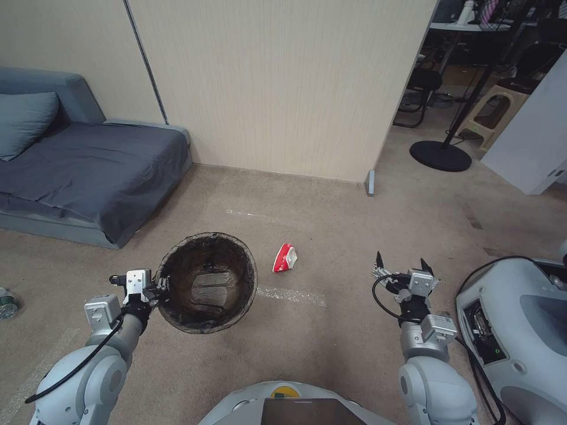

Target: Pick up the trash bin, then pick up the garbage from the floor and place it into the trash bin.

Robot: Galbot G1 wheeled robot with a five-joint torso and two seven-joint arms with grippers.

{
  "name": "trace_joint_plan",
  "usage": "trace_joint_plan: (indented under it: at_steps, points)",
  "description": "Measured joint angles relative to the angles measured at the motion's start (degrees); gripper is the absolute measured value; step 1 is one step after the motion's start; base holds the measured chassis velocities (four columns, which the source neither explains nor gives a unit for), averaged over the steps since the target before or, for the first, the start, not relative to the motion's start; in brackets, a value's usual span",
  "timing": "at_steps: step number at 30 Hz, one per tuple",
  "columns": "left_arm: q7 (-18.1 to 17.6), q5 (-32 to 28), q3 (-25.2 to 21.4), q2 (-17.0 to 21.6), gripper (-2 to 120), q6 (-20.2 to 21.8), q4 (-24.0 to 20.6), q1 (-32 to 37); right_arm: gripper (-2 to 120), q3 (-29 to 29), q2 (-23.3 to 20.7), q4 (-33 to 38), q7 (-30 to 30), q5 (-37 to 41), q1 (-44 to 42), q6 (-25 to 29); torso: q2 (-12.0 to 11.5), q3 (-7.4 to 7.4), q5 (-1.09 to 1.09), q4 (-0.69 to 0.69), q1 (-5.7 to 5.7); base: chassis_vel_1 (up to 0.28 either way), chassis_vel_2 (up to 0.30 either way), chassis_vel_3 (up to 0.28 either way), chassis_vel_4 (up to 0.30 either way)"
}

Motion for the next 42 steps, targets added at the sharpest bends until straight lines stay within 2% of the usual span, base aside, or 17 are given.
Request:
trace_joint_plan:
  at_steps: [6,11,15,42]
  points:
    - [-2.1,1.5,0.1,-1.7,3,-1.8,-1.5,1.4,100,0.0,0.0,0.5,-1.4,-1.1,-0.8,0.9,0.0,0.0,0.0,0.0,0.0,0.0,0.0,0.0,0.0]
    - [-2.5,3.1,-0.5,-2.8,3,-4.9,-1.2,2.4,100,0.0,0.0,0.6,-1.4,-1.6,-1.1,1.5,0.0,0.0,0.0,0.0,0.0,0.0,0.0,0.0,0.0]
    - [-2.9,3.3,-0.9,-2.8,3,-5.6,-1.1,2.6,100,0.0,0.0,0.8,-1.5,-1.6,-1.3,1.6,0.0,0.0,0.0,0.0,0.0,0.0,0.0,0.0,0.0]
    - [-5.2,3.2,-0.6,-2.2,3,-3.1,-1.4,1.8,100,-0.2,0.0,0.4,-2.4,-3.0,-1.4,2.2,0.0,0.0,0.0,0.0,0.0,-0.032,0.03,0.026,-0.033]
